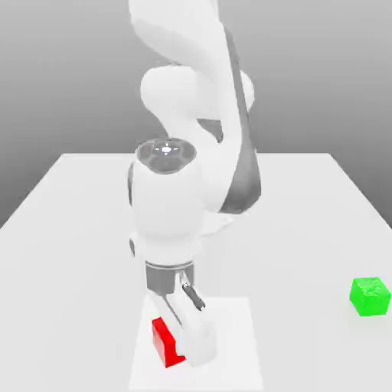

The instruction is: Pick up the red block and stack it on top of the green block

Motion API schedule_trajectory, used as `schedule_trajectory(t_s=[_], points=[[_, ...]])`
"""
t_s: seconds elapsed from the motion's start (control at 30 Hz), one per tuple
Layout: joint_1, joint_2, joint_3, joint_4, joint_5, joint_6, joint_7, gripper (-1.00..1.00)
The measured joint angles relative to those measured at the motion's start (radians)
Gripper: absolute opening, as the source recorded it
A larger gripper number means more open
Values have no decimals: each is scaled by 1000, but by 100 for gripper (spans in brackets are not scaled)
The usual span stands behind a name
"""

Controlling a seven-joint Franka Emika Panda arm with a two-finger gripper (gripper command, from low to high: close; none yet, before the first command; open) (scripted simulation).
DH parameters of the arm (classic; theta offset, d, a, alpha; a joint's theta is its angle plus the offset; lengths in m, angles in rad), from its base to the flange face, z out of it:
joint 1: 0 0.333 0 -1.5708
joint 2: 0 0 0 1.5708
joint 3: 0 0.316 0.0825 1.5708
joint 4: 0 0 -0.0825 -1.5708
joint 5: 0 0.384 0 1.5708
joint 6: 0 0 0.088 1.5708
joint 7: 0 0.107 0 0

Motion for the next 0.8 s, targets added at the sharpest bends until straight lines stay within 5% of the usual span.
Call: schedule_trajectory(t_s=[0.4, 0.7, 0.73, 0.8], points=[[379, -100, 391, -30, 11, -79, -175, -100], [484, 75, 282, -13, -238, 43, -12, -100], [501, 97, 260, -11, -269, 57, 10, 100], [501, 97, 260, -11, -269, 57, 10, 100]])
